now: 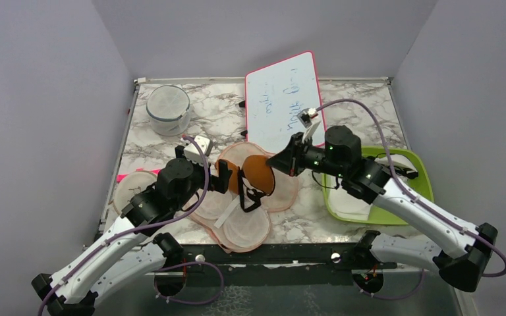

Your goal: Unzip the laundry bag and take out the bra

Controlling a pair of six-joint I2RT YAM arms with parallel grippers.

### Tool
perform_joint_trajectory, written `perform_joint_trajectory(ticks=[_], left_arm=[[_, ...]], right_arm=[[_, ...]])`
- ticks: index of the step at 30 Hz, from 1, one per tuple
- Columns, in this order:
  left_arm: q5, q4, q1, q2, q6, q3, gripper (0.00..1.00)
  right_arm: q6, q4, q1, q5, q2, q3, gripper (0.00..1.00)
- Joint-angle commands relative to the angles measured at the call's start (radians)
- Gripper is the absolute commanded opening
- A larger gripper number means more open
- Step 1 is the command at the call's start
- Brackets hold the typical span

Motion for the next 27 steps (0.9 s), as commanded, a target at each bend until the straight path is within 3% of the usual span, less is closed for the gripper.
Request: perform_joint_trajectory(ticks=[1, 12, 22, 27], left_arm=[[-0.001, 0.024, 0.003, -0.005, 0.005, -0.008, 0.99], [0.011, 0.023, 0.002, 0.017, 0.005, -0.007, 0.99], [0.020, 0.025, 0.003, 0.028, 0.008, -0.006, 0.99], [0.030, 0.025, 0.003, 0.039, 0.010, -0.005, 0.99]], right_arm=[[-0.073, -0.182, 0.006, 0.145, -0.089, 0.105, 0.01], [-0.152, -0.430, 0.006, 0.428, -0.187, 0.343, 0.01], [-0.280, -0.651, 0.005, 0.973, -0.262, 0.547, 0.01], [-0.367, -0.697, 0.006, 1.151, -0.305, 0.574, 0.01]])
